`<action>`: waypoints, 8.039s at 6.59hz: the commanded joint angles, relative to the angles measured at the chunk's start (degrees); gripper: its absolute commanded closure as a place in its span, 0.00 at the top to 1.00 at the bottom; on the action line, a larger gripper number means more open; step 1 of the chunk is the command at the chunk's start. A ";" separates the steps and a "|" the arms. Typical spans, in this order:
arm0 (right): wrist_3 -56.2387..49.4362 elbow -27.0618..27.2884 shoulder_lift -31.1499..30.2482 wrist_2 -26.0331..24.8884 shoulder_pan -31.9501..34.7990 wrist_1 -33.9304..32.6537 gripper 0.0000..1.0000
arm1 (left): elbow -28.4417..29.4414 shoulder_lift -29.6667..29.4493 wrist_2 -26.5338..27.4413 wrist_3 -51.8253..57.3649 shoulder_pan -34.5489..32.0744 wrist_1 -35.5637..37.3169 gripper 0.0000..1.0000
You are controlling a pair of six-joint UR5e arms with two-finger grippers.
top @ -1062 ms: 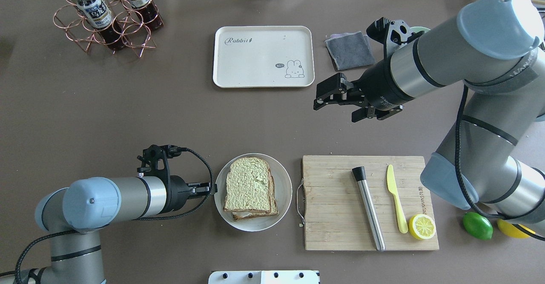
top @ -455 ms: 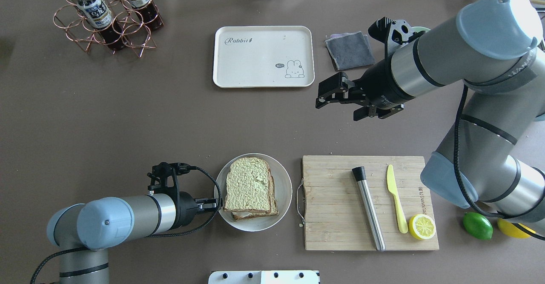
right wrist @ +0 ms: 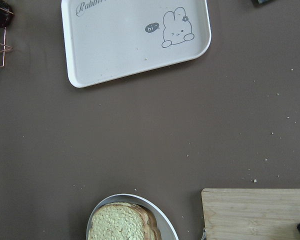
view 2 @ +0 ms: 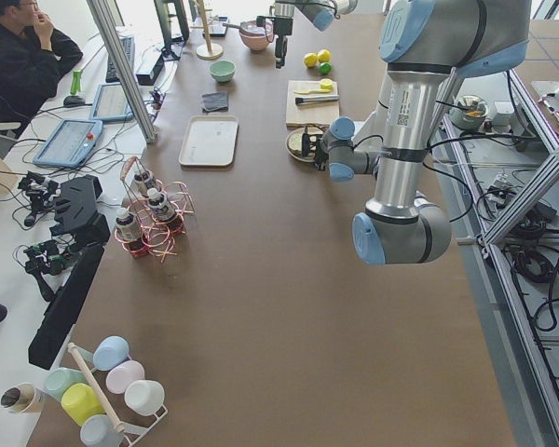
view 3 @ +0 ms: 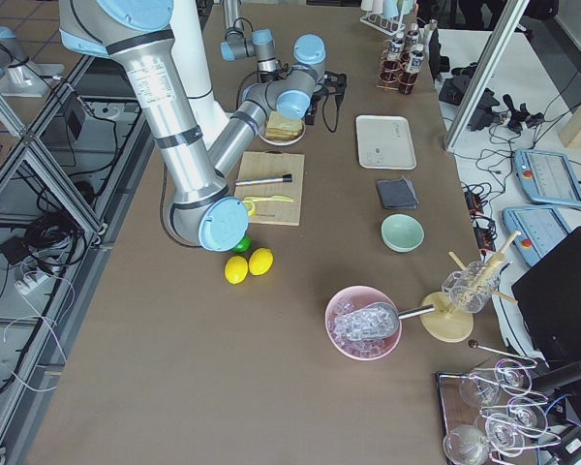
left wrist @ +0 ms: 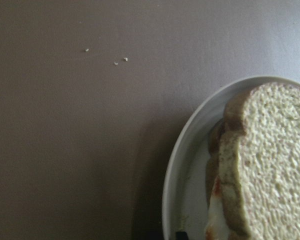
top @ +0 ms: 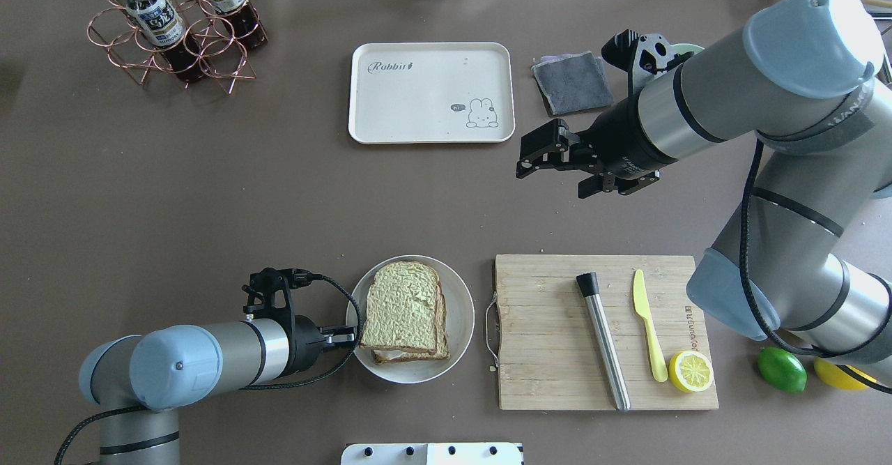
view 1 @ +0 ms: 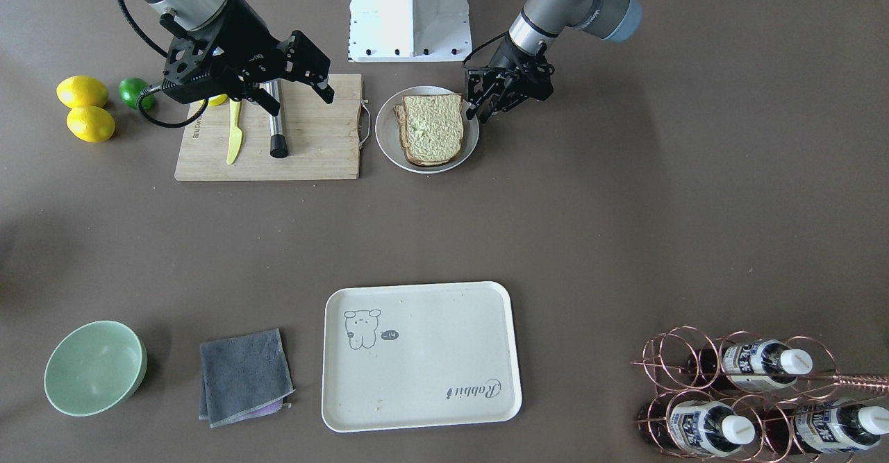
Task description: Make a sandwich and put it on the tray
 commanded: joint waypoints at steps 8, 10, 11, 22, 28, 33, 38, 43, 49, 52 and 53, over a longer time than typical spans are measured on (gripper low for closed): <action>0.44 0.23 -0.56 0.08 0.00 0.03 1.00 | 0.61 -13.87 -4.75 -10.10 -11.57 13.55 0.00; 0.44 0.23 -0.56 0.25 0.00 0.03 1.00 | 11.90 -23.64 -4.84 -14.87 -17.71 14.76 0.00; 0.44 0.15 -0.47 0.34 0.00 0.03 1.00 | 19.27 -28.82 -4.93 -18.36 -20.62 14.32 0.00; -1.49 -2.93 0.50 -0.62 0.00 0.12 1.00 | 44.84 -37.66 -4.84 -21.30 -24.52 -0.01 0.00; -1.67 -2.84 1.11 0.16 2.27 -0.06 1.00 | 36.77 -30.64 -14.65 -16.11 -32.05 0.42 0.97; -30.47 -12.64 -5.20 8.07 21.13 -2.85 1.00 | 6.90 -11.30 -28.14 10.78 -42.26 22.42 0.97; -83.61 -37.86 -6.87 6.94 46.01 -20.01 1.00 | 3.52 5.90 -42.63 61.42 -58.69 28.64 0.97; -87.81 -36.07 -14.08 8.34 53.34 -19.92 1.00 | 1.42 21.55 -50.00 74.85 -70.19 28.11 0.97; -83.32 -35.54 -13.30 8.25 52.65 -19.75 1.00 | 2.47 20.98 -45.49 83.19 -74.26 31.27 0.97; -83.32 -35.63 -13.30 8.34 52.64 -19.75 1.00 | 3.61 16.93 -44.75 85.93 -74.52 36.20 0.97; -83.32 -35.54 -13.39 8.86 52.64 -19.75 1.00 | 3.61 16.84 -44.75 85.76 -74.52 36.11 0.97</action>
